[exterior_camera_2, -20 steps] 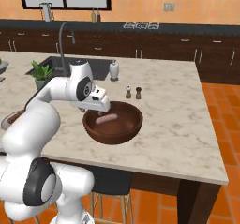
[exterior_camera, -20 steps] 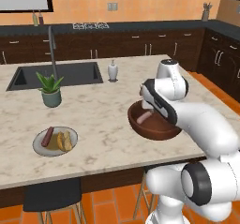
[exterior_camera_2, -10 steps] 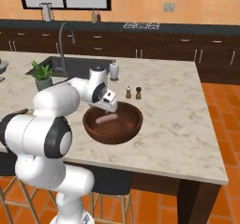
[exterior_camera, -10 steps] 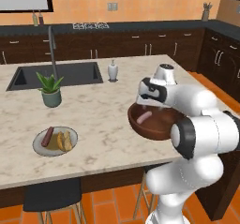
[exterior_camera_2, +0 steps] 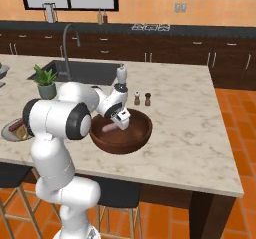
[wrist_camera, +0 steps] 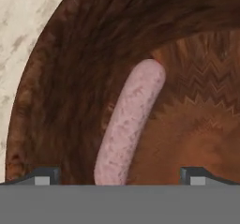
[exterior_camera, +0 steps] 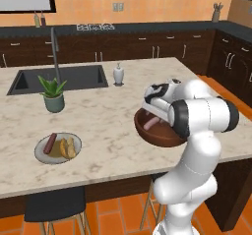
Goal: Place one bun and one sausage from the bowl on each plate.
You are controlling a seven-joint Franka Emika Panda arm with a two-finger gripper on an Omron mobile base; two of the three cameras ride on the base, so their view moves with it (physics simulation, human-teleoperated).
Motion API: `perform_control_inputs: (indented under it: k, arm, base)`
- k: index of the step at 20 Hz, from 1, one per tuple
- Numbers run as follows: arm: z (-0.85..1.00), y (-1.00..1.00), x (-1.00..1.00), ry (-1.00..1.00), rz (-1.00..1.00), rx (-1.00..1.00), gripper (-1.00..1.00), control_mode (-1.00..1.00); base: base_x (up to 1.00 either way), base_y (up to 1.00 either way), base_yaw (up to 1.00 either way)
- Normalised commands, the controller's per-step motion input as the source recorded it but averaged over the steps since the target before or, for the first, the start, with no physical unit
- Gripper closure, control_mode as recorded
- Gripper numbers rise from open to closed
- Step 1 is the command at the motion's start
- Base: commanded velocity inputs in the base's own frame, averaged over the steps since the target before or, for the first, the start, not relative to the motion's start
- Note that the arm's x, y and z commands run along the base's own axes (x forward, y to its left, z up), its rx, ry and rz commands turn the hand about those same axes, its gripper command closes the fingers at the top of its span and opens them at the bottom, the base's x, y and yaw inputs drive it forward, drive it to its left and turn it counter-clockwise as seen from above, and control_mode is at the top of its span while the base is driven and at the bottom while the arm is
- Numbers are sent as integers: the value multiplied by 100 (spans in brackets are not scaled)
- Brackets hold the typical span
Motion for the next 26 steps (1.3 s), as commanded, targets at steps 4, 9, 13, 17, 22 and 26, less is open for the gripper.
perform_control_inputs:
  k: [4,9,13,17,22,26]
  arm:
    - [-32,-2,25,-4,-11,13,-100,-100]
    - [-31,-1,1,0,-2,4,-100,-100]
    - [-25,3,11,0,-1,1,-100,-100]
    - [-16,15,21,0,-1,0,-100,-100]
    - [-31,21,15,0,-1,0,-100,-100]
    - [-54,22,1,0,-3,0,100,-100]
  base:
    - [0,0,0]
    - [0,0,0]
    - [0,0,0]
    - [0,0,0]
    - [0,0,0]
    - [0,0,0]
